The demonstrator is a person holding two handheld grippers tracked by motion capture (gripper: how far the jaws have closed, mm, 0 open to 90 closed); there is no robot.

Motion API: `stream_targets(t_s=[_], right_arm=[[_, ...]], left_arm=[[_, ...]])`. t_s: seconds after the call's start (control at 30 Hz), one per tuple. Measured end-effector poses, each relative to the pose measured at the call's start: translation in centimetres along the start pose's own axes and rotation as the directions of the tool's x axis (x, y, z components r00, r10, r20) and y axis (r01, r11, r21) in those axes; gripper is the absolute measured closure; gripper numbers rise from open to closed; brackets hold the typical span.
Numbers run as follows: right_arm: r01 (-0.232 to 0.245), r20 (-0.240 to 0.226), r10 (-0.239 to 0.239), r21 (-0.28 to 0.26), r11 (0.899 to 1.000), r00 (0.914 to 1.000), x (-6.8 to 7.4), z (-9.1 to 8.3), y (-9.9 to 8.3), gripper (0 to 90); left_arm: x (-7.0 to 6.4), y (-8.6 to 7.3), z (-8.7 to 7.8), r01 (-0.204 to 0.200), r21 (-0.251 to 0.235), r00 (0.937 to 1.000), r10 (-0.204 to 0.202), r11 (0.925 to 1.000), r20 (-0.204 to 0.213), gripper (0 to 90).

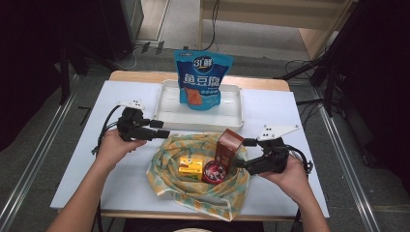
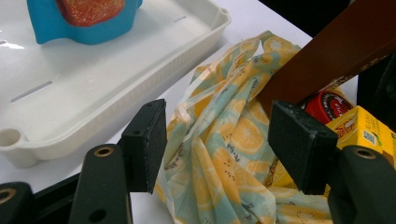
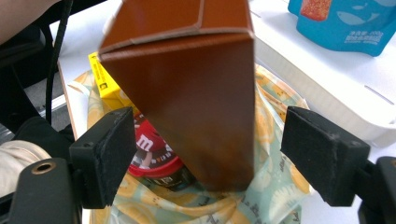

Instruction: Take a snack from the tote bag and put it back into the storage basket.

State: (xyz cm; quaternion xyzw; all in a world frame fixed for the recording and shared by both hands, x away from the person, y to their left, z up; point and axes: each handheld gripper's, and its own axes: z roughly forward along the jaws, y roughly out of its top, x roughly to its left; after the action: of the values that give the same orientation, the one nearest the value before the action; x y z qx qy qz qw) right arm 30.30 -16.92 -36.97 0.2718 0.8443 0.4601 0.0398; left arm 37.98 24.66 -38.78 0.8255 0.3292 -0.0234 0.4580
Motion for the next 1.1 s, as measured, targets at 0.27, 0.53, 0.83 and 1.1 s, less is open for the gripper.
stream_targets(t_s=[0.27, 0.53, 0.83, 1.1], right_arm=[[0.017, 0.011, -0.016, -0.009, 1.0, 0.9998, 0.6, 0.1, 0.6, 19.4], [-0.01, 0.019, 0.01, -0.015, 1.0, 0.9998, 0.7, 0.8, 1.5, 21.5], [-0.021, 0.029, 0.021, -0.009, 1.0, 0.9994, 0.6, 1.4, 2.3, 25.3], [0.016, 0.041, -0.016, 0.005, 1.0, 0.999, 0.9, 2.3, 3.0, 34.8]], left_arm=[[0.2, 0.0, -0.4, 0.003, -0.006, 1.0, -0.003, 1.0, 0.008, 38.0], [0.5, -0.2, -0.6, 0.01, 0.0, 0.9999, -0.01, 1.0, 0.002, 38.0], [0.6, -0.2, -0.8, 0.012, -0.009, 0.9999, -0.012, 0.9999, -0.006, 38.0], [0.5, -0.2, -1.0, 0.006, -0.027, 1.0, -0.006, 0.9996, -0.003, 38.2]])
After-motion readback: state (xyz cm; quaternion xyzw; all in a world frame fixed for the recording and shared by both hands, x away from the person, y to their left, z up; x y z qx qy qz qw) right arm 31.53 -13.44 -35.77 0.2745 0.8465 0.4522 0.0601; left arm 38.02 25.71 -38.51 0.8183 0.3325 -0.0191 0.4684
